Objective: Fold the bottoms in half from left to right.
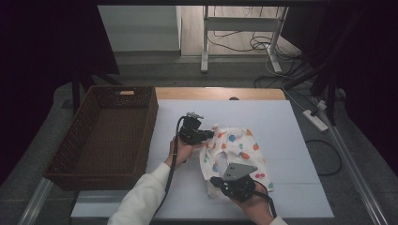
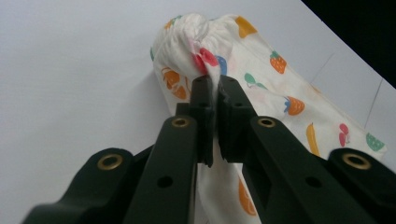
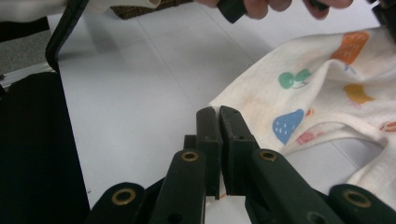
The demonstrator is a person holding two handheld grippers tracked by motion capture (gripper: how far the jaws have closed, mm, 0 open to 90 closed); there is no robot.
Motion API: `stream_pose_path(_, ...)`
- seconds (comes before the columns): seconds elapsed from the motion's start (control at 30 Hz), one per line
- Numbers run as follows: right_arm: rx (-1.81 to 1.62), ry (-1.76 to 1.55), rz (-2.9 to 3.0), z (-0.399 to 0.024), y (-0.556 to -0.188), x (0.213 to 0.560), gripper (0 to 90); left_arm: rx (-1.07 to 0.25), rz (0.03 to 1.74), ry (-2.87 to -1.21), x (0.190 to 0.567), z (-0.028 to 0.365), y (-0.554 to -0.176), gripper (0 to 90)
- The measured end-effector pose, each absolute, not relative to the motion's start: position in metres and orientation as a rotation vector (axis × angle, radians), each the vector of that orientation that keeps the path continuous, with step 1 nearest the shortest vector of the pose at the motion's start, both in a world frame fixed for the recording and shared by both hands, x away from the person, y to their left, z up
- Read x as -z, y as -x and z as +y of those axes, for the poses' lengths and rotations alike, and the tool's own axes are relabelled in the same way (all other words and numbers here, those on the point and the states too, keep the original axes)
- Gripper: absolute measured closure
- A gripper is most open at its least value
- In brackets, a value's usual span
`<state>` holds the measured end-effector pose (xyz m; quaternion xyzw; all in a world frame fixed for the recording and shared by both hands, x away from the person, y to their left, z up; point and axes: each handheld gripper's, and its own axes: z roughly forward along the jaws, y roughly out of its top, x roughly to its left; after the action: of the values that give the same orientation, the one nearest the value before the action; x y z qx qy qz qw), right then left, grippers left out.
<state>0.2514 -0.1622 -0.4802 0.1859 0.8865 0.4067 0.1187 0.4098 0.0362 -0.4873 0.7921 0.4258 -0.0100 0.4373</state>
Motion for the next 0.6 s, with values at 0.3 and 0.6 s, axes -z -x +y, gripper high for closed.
stream_pose_path(0.3, -1.187, -0.564, 2.58, -0.17, -0.252, 0.478, 86.7, 0.021, 1.041, -1.97, 0.481, 0.031, -0.41, 85.8)
stream_pose_path(0.6, -1.21, -0.585, 2.553, -0.179, -0.25, 0.474, 86.7, 0.022, 1.03, -1.966, 0.477, 0.031, -0.41, 85.7)
